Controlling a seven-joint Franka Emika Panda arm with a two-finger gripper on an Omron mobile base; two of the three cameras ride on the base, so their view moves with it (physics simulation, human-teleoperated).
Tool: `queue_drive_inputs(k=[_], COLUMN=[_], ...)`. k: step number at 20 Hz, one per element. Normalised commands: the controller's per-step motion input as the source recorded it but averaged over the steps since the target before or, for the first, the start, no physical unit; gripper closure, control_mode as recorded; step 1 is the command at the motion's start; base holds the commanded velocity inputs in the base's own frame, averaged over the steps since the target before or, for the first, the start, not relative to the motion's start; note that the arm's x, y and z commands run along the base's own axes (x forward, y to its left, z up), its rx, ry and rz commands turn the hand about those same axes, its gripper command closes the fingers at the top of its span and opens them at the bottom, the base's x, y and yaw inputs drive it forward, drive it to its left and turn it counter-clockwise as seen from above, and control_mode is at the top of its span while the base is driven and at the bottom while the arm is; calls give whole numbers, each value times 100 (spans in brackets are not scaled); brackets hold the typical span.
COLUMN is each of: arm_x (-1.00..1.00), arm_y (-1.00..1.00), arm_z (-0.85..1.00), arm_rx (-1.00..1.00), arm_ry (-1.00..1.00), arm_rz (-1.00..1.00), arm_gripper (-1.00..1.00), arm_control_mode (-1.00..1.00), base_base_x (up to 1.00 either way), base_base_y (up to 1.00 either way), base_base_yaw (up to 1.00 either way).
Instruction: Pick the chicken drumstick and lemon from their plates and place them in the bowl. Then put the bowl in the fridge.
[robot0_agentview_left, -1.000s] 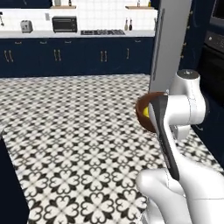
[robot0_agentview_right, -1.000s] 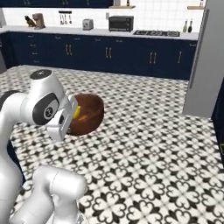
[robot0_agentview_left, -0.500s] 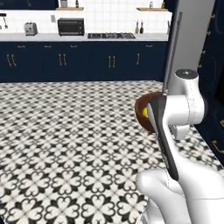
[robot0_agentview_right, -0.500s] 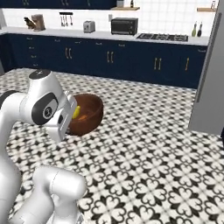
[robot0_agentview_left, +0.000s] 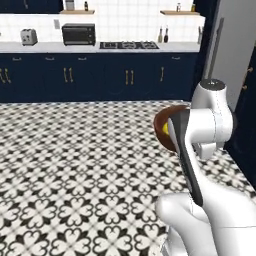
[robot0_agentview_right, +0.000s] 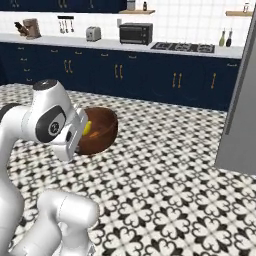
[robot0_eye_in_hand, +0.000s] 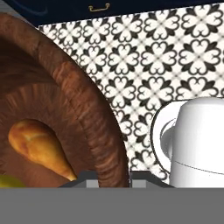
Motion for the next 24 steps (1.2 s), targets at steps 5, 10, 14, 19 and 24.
queue_drive_inputs(k=[5,10,14,19,24], arm_x=[0,0,0,0,0], arm_y=[0,0,0,0,0], arm_z=[0,0,0,0,0], arm_rx=[0,0,0,0,0], arm_ry=[0,0,0,0,0], arm_rz=[0,0,0,0,0], arm_gripper=[100,100,100,100,100], arm_control_mode=[100,100,100,100,100], base_base_x=[100,100,100,100,100], base_base_y=[-6,55,100,100,96], base_base_yaw=[0,-16,-38,-46,-53])
